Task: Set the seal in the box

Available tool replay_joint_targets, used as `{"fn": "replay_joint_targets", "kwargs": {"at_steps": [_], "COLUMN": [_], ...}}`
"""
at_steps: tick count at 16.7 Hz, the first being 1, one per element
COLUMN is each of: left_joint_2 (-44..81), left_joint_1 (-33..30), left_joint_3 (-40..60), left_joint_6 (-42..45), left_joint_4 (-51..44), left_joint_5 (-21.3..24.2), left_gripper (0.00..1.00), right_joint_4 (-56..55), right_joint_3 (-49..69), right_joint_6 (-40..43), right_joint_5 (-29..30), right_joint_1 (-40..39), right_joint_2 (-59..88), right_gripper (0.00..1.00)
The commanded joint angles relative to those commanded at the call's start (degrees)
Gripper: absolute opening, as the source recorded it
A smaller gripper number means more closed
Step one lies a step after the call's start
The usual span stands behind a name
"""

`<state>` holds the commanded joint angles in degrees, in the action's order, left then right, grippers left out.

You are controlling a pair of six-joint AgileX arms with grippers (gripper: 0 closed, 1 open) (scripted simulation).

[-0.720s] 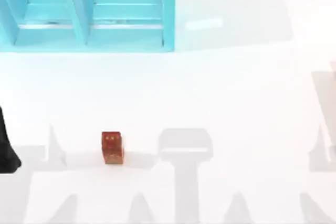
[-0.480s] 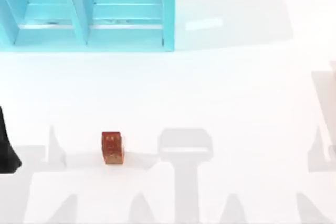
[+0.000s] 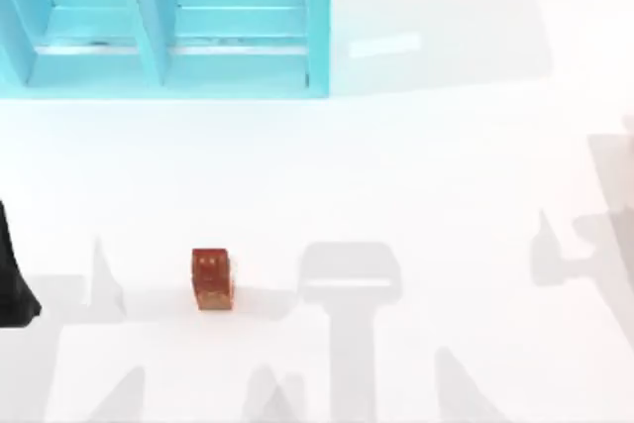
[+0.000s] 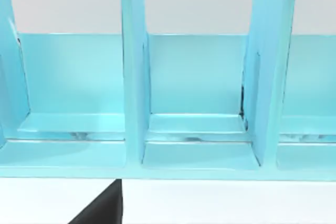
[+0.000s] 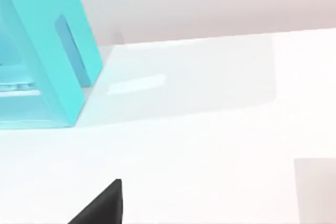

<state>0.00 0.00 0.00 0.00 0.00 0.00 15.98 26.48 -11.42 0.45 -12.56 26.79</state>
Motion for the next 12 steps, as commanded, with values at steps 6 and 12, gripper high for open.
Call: {"fn": "replay_joint_targets", "kwargs": {"at_steps": [6, 12], "left_joint_2": [0.0, 0.0], "left_joint_1": [0.0, 0.0], "left_joint_3": [0.0, 0.0], "left_joint_6": [0.0, 0.0], "left_joint_4": [0.0, 0.0], "left_joint_5": [0.0, 0.0], "left_gripper": [1.0, 1.0], "right_joint_4": [22.0, 46.0], "right_joint_3": [27.4, 58.3], "right_joint_6": [-12.4, -26.2], "right_joint_5": [1.7, 3.4], "right_joint_1": [-13.6, -27.5], "right_joint_2": [34.8, 72.7], "right_gripper": [1.0, 1.0]}}
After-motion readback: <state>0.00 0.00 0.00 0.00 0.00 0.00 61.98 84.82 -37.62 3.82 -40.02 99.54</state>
